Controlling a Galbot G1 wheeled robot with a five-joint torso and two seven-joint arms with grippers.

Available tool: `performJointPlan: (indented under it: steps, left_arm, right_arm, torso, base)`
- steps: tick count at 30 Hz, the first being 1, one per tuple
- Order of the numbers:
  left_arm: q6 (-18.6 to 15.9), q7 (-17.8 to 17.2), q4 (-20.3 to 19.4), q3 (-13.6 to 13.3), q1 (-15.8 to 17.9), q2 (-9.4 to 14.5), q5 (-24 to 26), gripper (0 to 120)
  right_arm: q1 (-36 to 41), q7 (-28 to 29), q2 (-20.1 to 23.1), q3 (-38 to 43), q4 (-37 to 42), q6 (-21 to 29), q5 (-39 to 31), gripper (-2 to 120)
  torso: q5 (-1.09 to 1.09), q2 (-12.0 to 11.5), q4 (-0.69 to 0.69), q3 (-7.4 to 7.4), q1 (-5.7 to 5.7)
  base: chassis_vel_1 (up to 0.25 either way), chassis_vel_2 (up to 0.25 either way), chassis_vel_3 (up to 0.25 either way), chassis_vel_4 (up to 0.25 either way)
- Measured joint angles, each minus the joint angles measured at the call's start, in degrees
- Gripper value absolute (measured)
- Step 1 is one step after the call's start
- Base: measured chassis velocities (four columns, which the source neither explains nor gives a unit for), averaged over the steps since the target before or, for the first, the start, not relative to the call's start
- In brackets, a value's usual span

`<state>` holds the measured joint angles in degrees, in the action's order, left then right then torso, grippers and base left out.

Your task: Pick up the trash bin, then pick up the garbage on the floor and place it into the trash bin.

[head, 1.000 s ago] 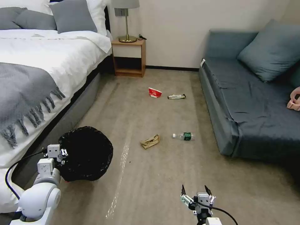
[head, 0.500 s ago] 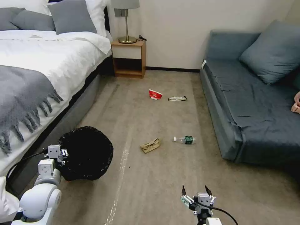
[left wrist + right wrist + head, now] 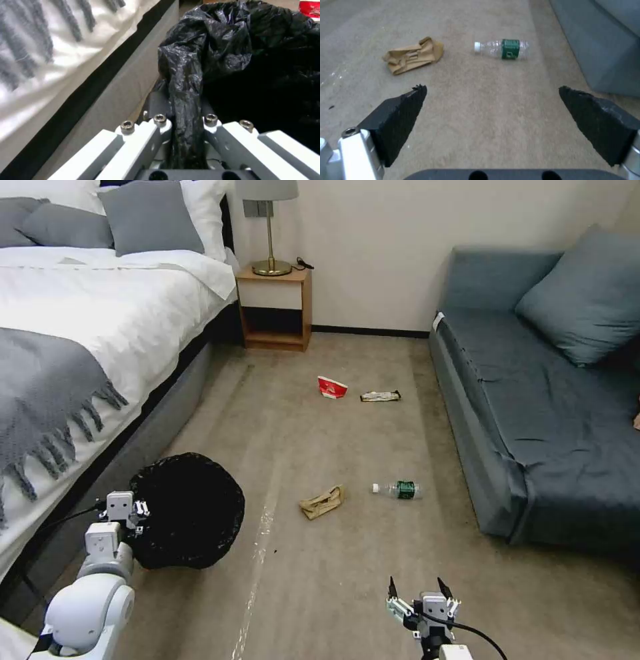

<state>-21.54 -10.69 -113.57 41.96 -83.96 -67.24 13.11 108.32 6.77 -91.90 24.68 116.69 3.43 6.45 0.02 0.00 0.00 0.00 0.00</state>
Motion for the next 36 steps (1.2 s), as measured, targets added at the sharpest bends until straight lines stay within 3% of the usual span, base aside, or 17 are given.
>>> performJointPlan:
  steps: [36]
  left_arm:
    - [0.77,1.29,0.05,-0.08,-0.25,-0.58,-0.67,4]
  right_arm:
    - [-0.05,-0.09,0.01,0.17,-0.62,-0.72,-0.87,100]
  torso:
    - [-0.02,0.0,0.0,0.0,0.0]
  base:
    - [-0.098,0.096,0.098,-0.095]
